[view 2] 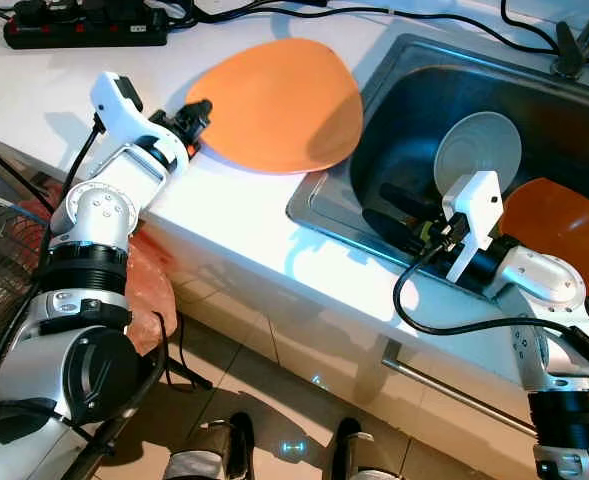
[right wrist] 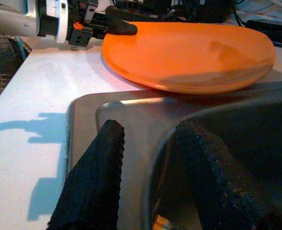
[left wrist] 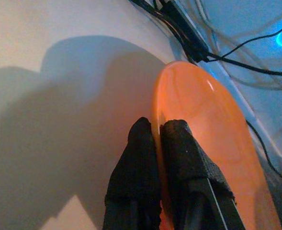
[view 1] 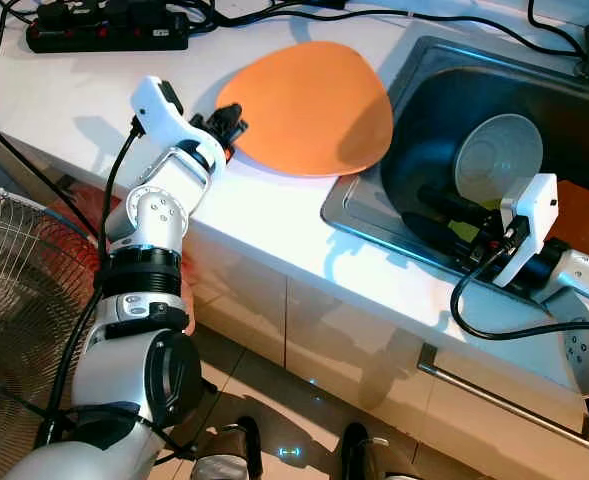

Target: Kitchen organization

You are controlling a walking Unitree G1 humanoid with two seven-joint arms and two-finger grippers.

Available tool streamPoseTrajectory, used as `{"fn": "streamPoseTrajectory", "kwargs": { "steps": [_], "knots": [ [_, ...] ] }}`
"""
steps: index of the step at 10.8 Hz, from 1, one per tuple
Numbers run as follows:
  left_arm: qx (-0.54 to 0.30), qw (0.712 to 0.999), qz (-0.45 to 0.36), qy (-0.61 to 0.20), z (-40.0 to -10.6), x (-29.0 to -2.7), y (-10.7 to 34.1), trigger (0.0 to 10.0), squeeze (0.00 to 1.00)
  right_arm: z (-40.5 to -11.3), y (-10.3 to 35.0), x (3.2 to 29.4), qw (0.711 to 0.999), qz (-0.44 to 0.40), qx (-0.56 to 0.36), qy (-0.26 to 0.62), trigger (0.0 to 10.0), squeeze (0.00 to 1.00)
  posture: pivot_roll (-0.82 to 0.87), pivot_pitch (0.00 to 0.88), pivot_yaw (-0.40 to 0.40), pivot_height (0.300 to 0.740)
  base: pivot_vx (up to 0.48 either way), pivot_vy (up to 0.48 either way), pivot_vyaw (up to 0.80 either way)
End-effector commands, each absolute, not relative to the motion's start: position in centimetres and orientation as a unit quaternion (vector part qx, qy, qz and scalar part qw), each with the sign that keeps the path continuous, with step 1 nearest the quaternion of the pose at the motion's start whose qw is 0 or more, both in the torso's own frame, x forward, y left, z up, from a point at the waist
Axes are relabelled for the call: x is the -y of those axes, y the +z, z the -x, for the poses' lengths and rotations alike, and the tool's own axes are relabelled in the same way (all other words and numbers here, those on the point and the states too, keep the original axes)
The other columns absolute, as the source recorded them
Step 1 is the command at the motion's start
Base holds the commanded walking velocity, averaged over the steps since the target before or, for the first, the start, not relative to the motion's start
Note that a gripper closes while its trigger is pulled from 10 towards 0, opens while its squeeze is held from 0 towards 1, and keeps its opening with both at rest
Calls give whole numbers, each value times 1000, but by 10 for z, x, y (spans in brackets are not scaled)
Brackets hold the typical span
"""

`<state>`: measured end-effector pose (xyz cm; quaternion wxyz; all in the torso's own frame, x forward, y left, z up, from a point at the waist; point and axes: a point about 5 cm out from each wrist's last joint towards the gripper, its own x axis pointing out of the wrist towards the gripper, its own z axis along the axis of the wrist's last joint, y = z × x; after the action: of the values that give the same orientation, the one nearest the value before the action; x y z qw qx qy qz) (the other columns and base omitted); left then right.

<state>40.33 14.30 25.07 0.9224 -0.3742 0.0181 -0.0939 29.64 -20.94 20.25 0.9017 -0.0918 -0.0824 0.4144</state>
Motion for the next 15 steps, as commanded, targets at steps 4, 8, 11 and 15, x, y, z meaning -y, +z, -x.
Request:
{"fn": "streamPoseTrajectory", "kwargs": {
  "steps": [4, 8, 11, 15],
  "knots": [
    [43, 913, 388, -118, -401, -141, 269, 0, 0, -296, 188, 214, 906, 91, 48, 410, 10000, 0, 3, 236, 21, 740, 0, 0, 0],
    [123, 884, 421, -160, -395, -140, 291, 10000, 0, -302, 201, 224, 920, 99, 73, 372, 10000, 0, -3, 231, 21, 740, 0, 0, 0],
    [151, 851, 464, -195, -394, -128, 300, 10000, 0, -303, 205, 232, 927, 104, 80, 351, 10000, 0, -9, 226, 24, 740, 0, 0, 0],
    [146, 855, 442, -228, -397, -97, 306, 10000, 0, -302, 210, 240, 933, 113, 82, 333, 10000, 0, -25, 224, 32, 740, 0, 0, 0]
  ]
}}
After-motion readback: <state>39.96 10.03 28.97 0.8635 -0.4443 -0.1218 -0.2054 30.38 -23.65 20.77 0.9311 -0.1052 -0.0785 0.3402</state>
